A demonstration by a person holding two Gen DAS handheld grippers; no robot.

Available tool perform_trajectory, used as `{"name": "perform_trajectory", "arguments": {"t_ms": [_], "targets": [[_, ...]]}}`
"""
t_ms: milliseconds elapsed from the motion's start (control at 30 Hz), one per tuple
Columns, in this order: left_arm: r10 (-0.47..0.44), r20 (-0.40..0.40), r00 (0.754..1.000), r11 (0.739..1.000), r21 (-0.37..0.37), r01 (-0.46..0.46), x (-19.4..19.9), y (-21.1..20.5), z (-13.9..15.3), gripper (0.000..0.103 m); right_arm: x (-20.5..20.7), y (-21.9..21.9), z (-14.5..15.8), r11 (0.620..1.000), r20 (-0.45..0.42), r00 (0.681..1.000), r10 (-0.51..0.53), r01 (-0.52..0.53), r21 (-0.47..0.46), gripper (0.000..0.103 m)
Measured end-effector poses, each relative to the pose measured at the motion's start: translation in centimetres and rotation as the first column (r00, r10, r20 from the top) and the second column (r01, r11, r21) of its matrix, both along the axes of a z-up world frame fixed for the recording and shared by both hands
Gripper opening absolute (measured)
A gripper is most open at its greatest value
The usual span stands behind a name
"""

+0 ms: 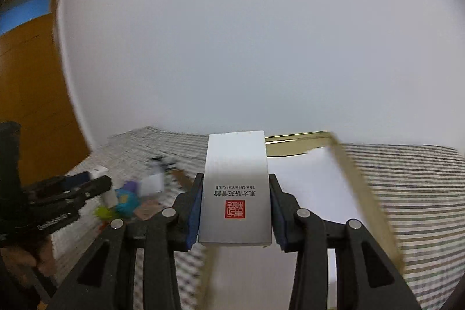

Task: Organize rigid objects
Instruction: 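Carry both items into the gold tray and open both tools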

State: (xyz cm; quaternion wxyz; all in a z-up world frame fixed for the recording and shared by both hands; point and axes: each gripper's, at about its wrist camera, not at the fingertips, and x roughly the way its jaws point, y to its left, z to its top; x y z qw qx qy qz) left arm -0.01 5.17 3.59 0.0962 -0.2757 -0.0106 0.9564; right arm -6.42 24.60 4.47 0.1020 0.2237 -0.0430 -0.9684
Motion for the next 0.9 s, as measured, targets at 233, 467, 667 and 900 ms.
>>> {"name": "perform_trajectory", "arguments": {"t_ms": [233,467,667,900], "targets": [[-0.11,-0.006,0.994,0.994,0.02,0.11,-2.9,6.6,-0.6,0.037,-1.3,5.1,-1.6,0.988,0.035,0.988,-0.149,0.148,0.034,0.043],[-0.16,0.07,0.985,0.987,0.01,0.159,-4.8,12.2,-2.7,0.037,-3.3,6.3,-3.7,0.969,0.102,0.968,-0.231,0.22,0.11,0.043],[-0.162,0.1,0.982,0.987,-0.002,0.163,-5.7,13.2,-3.3,0.037,-2.8,6.8,-5.1,0.965,0.154,0.956,-0.251,0.235,0.115,0.043],[-0.149,0.113,0.982,0.987,-0.043,0.155,-6.5,13.2,-4.3,0.037,-2.7,6.4,-5.7,0.968,0.173,0.954,-0.245,0.23,0.099,0.043]]}}
